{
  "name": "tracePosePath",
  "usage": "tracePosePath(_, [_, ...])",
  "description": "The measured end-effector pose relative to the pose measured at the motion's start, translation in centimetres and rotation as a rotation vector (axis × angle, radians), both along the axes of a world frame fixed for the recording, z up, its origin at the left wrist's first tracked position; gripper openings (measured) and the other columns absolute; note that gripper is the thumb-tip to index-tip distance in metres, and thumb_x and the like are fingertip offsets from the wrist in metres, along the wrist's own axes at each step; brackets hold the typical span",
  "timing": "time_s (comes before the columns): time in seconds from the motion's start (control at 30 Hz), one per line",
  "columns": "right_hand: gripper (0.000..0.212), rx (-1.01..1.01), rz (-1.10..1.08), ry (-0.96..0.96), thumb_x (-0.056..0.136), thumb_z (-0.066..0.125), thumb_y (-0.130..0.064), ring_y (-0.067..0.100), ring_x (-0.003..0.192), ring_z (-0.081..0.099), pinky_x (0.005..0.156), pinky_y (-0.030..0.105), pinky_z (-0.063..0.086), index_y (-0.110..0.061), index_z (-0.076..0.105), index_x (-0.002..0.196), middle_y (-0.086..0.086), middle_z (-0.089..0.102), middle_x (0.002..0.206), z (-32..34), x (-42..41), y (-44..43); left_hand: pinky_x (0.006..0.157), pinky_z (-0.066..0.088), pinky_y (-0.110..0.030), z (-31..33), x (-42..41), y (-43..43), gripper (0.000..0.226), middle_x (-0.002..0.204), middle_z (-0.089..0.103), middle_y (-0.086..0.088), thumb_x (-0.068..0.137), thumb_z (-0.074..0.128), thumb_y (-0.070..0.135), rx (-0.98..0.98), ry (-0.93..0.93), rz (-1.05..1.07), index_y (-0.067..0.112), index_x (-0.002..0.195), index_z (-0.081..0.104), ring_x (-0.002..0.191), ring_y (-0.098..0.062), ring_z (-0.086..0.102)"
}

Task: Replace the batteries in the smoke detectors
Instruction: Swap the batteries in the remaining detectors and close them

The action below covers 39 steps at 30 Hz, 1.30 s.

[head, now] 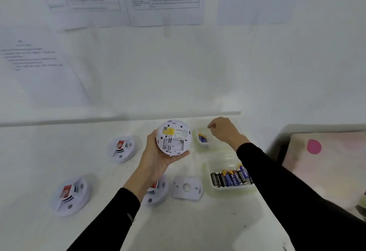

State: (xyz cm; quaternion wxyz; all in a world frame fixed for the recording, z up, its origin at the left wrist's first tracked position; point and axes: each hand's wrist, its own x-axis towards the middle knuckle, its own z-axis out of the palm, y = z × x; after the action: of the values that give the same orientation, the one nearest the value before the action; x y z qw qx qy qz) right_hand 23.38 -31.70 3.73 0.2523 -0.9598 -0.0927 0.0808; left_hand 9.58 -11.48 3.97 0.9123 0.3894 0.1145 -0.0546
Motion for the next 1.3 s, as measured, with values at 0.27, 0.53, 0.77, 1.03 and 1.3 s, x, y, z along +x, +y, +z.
tracePosePath(0.27, [0.022, -0.070, 0.117, 0.237, 0.082, 0.073, -0.022, 0.020, 0.084, 0.059, 0.071, 0.025, 0.044, -0.007, 0.072, 0.097, 0.002, 0.061, 0.083, -1.2, 1.6, 1.0, 0.087, 0.055, -0.059, 0.5, 0.8, 0.3, 0.046, 0.124, 0.067, -0.019, 0.101, 0.033, 0.038, -0.097, -0.009, 0.047, 0.009, 0.122, 0.063, 0.117, -0.039, 0.061])
tracePosePath(0.53, [0.015, 0.771, -0.263, -0.238, 0.087, 0.070, -0.021, 0.001, 0.070, 0.061, 0.060, 0.009, 0.044, -0.010, 0.061, 0.089, -0.013, 0.066, 0.076, 1.9, -4.0, 0.1, 0.098, 0.048, -0.060, 0.1, 2.1, -0.2, 0.056, 0.136, 0.060, -0.018, 0.099, 0.037, 0.052, -0.070, -0.050, 0.044, 0.012, 0.135, 0.055, 0.124, -0.036, 0.058])
tracePosePath(0.77, [0.018, 0.777, 0.034, -0.397, 0.083, 0.068, -0.043, 0.006, 0.085, 0.059, 0.076, 0.013, 0.039, -0.026, 0.065, 0.084, -0.016, 0.067, 0.084, 1.8, -9.8, 2.9, 0.095, 0.054, -0.047, 0.8, 2.6, -2.4, 0.061, 0.132, 0.062, -0.019, 0.102, 0.028, 0.054, -0.016, -0.030, 0.020, 0.010, 0.140, 0.049, 0.117, -0.033, 0.063])
tracePosePath(1.03, [0.023, 0.631, -0.021, -0.610, 0.084, 0.062, -0.047, 0.004, 0.097, 0.041, 0.087, 0.029, 0.038, -0.026, 0.071, 0.086, -0.013, 0.058, 0.111, -0.9, -8.7, 3.8, 0.090, 0.056, -0.044, 1.1, 2.7, -2.8, 0.063, 0.132, 0.062, -0.019, 0.100, 0.030, 0.056, -0.059, -0.001, 0.033, 0.011, 0.141, 0.048, 0.118, -0.031, 0.063])
tracePosePath(1.3, [0.016, 0.514, 0.069, -0.750, 0.092, 0.057, -0.035, 0.013, 0.097, 0.053, 0.085, 0.032, 0.036, -0.025, 0.070, 0.092, -0.009, 0.055, 0.124, -0.6, -9.2, 4.1, 0.090, 0.056, -0.047, 1.8, 2.8, -2.8, 0.061, 0.132, 0.062, -0.021, 0.102, 0.030, 0.054, -0.120, -0.038, 0.032, 0.010, 0.139, 0.049, 0.118, -0.035, 0.062])
